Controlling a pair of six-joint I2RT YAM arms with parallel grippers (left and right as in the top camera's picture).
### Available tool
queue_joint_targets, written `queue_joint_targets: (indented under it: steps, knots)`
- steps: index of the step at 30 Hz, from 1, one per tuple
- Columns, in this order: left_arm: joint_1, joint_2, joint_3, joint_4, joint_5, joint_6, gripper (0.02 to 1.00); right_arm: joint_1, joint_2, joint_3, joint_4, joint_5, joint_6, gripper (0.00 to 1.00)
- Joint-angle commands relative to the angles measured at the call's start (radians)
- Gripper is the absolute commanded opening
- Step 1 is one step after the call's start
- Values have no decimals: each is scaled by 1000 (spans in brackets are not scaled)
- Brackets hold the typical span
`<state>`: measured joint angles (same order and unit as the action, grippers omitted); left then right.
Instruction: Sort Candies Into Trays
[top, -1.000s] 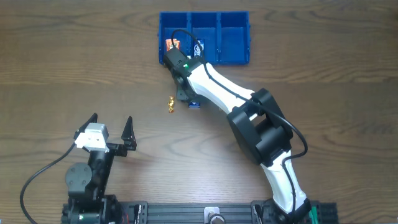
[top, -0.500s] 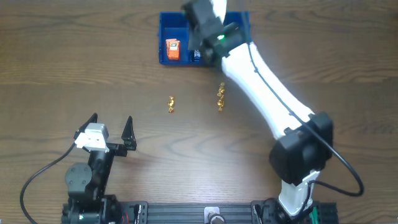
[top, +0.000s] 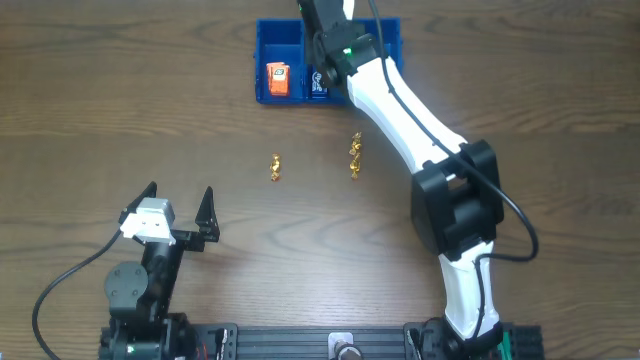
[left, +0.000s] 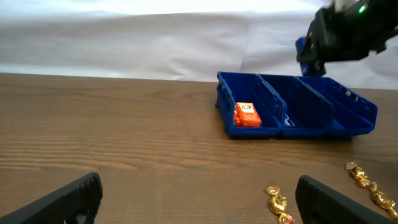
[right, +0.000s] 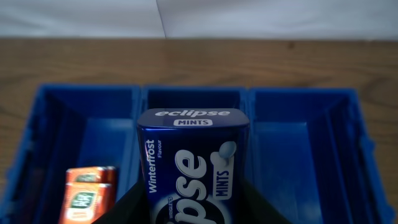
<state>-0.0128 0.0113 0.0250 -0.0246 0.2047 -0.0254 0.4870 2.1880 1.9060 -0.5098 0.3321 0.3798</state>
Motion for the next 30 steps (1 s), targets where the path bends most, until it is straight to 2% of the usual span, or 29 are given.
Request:
queue_joint_targets:
  steps: [1, 5, 7, 9, 11, 12, 13, 21, 27, 30]
  knots:
    - [6, -5, -20, -31, 18, 3, 998, -11, 16, 3, 12, 3, -18, 97]
    - [6, -5, -20, -31, 18, 3, 998, -11, 32, 3, 13, -16, -18, 121]
    - [6, -5, -20, -31, 18, 3, 998, -11, 35, 3, 15, -16, -18, 172]
    - [6, -5, -20, -31, 18, 3, 998, -11, 36, 3, 17, -16, -18, 277]
    - [6, -5, -20, -31, 18, 3, 998, -11, 36, 3, 16, -16, -18, 566]
    - [6, -5, -20, -31, 18, 3, 998, -11, 36, 3, 15, -16, -18, 965]
    - [6, -5, -20, -31, 18, 3, 996, -11, 36, 3, 15, -17, -18, 1000]
    - [6, -5, -20, -31, 18, 3, 998, -10, 34, 5, -21, -23, -18, 1000]
    - [6, -5, -20, -31, 18, 3, 998, 14, -24, 65, -177, -23, 17, 1000]
    - [6, -5, -20, -31, 18, 3, 998, 61, -80, 86, -273, -61, 20, 1000]
